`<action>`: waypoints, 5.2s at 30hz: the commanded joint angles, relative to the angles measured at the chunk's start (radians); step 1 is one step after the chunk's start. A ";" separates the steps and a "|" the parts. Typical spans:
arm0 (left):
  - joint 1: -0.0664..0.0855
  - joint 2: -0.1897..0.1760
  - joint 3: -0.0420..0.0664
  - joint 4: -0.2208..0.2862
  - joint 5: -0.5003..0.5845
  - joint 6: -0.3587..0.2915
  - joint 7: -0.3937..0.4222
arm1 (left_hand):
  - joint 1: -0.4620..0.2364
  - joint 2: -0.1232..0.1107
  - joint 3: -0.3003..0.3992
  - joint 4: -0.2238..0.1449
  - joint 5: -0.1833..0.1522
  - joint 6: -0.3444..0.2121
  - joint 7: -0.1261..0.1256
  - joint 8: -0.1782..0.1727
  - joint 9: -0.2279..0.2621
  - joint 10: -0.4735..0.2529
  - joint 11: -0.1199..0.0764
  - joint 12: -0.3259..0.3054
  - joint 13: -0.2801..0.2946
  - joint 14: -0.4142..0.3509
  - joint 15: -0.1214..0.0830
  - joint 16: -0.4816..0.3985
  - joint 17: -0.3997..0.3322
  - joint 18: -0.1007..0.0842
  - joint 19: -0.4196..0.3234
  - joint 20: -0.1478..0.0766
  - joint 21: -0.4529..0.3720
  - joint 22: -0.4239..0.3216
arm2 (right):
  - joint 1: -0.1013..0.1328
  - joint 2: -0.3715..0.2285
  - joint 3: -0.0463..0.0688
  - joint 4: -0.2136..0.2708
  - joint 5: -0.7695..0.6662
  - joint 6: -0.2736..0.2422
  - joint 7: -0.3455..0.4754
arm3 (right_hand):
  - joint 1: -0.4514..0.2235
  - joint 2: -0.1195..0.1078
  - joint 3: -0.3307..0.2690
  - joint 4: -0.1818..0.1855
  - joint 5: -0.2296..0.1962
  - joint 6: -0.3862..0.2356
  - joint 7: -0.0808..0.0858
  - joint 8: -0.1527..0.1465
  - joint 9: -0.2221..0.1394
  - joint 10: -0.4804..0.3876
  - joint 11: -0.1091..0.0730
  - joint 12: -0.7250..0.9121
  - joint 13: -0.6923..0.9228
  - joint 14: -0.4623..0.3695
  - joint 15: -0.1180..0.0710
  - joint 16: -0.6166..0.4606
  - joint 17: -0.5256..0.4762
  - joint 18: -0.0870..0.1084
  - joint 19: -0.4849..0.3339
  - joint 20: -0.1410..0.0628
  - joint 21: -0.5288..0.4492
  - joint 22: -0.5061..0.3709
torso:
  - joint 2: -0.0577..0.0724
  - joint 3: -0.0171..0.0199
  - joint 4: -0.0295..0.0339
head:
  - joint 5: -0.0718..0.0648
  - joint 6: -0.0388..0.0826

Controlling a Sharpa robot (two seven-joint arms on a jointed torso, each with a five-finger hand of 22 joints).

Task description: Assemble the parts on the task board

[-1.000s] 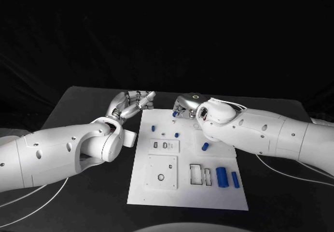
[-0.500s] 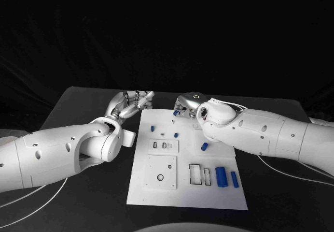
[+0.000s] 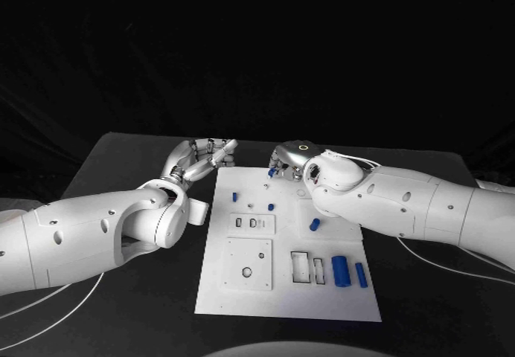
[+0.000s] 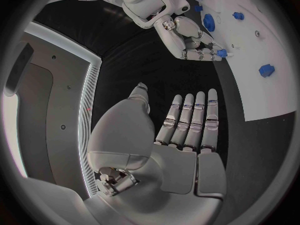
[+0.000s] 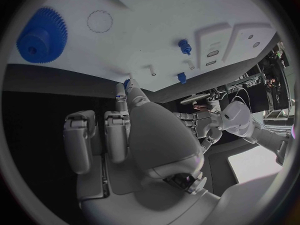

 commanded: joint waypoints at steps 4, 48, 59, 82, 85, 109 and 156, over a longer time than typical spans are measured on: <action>0.003 0.002 0.001 0.001 0.000 0.001 0.012 | 0.004 0.004 0.001 0.000 -0.002 -0.005 0.030 0.001 0.001 0.009 0.001 -0.005 -0.001 -0.008 0.002 -0.005 -0.001 0.007 -0.008 -0.002 -0.005 -0.002 | -0.001 0.003 0.000 -0.003 -0.009 0.015 -0.007 | 0.007 0.001 0.006 0.000 0.003 0.009 -0.001 0.001 0.007 -0.003 0.003 -0.004 0.000 0.104 -0.002 0.003 0.251 -0.014 0.106 -0.004 0.004 0.263 | 0.000 -0.0004 0.0003 | 0.000 -0.001; 0.003 0.004 0.001 -0.003 0.000 -0.004 0.008 | 0.009 0.012 0.002 -0.001 -0.001 -0.007 0.031 0.001 0.002 0.010 0.001 -0.008 -0.001 -0.007 0.002 -0.007 0.000 0.007 -0.012 -0.002 -0.008 -0.004 | -0.005 0.025 0.000 -0.032 0.017 0.012 -0.010 | -0.090 -0.106 -0.049 0.041 0.000 -0.500 0.005 -0.052 -0.026 -0.194 0.069 -0.005 0.000 0.098 0.066 -0.006 0.222 -0.012 0.100 0.047 0.001 0.256 | -0.001 -0.0001 0.0005 | -0.001 -0.005; 0.003 0.008 0.001 -0.016 0.000 -0.004 0.010 | 0.010 0.013 0.002 -0.001 -0.001 -0.007 0.031 0.001 0.002 0.010 0.002 -0.009 -0.001 -0.007 0.002 -0.007 0.000 0.007 -0.013 -0.002 -0.008 -0.005 | 0.007 -0.100 0.000 0.084 0.223 -0.151 0.074 | -0.138 -0.108 -0.047 0.055 0.000 -0.302 0.084 -0.002 0.006 -0.211 0.080 0.007 0.006 0.093 0.060 -0.012 0.200 -0.005 0.080 0.056 -0.011 0.231 | -0.002 0.0004 -0.0039 | -0.002 0.005; 0.001 0.033 0.000 -0.047 0.000 0.008 0.013 | 0.013 0.016 0.003 -0.001 0.000 -0.008 0.031 0.001 0.001 0.010 0.002 -0.011 -0.001 -0.007 0.003 -0.008 0.000 0.006 -0.015 -0.001 -0.009 -0.006 | 0.031 -0.410 -0.010 0.282 0.333 -0.100 0.185 | -0.141 -0.096 -0.034 0.054 0.001 -0.198 0.056 0.007 0.025 -0.062 0.056 0.060 0.031 0.091 0.061 -0.015 0.193 -0.003 0.075 0.058 -0.016 0.224 | -0.002 0.0029 -0.0095 | -0.061 0.013; 0.001 0.035 0.000 -0.048 0.000 0.009 0.013 | 0.013 0.016 0.003 -0.001 0.000 -0.008 0.031 0.001 0.001 0.010 0.002 -0.011 -0.001 -0.007 0.003 -0.008 0.000 0.006 -0.015 -0.001 -0.009 -0.006 | 0.031 -0.409 -0.010 0.271 0.320 -0.115 0.183 | -0.148 -0.099 -0.038 0.060 0.001 -0.215 0.050 -0.008 0.022 -0.020 0.047 0.085 0.046 0.084 0.056 -0.023 0.169 0.001 0.065 0.054 -0.023 0.211 | -0.003 0.0021 -0.0081 | -0.068 0.013; 0.001 0.037 0.000 -0.047 0.000 0.007 0.013 | 0.015 0.018 0.003 -0.001 0.001 -0.008 0.031 0.001 0.001 0.009 0.002 -0.012 -0.001 -0.008 0.003 -0.009 0.000 0.006 -0.016 -0.001 -0.010 -0.007 | 0.033 -0.365 -0.010 0.181 0.233 -0.065 0.166 | -0.317 -0.155 -0.037 0.085 0.130 -0.166 -0.015 -0.006 0.062 0.430 -0.006 1.505 1.510 0.106 0.030 0.006 0.263 0.000 0.051 0.021 -0.031 0.221 | -0.002 0.0040 -0.0098 | -0.078 0.009; 0.002 0.024 0.000 -0.040 0.000 0.006 0.014 | 0.019 0.023 0.002 -0.001 0.004 -0.009 0.031 0.001 0.002 0.010 0.002 -0.014 -0.001 -0.008 0.003 -0.010 0.000 0.006 -0.018 -0.001 -0.011 -0.008 | -0.008 -0.265 -0.010 0.096 0.192 0.028 0.031 | -0.281 -0.286 0.159 0.008 0.398 -0.155 0.042 0.014 0.184 0.430 0.034 1.505 1.510 0.106 0.057 0.006 0.263 -0.014 0.106 0.056 0.004 0.263 | -0.003 0.0036 -0.0096 | -0.075 -0.002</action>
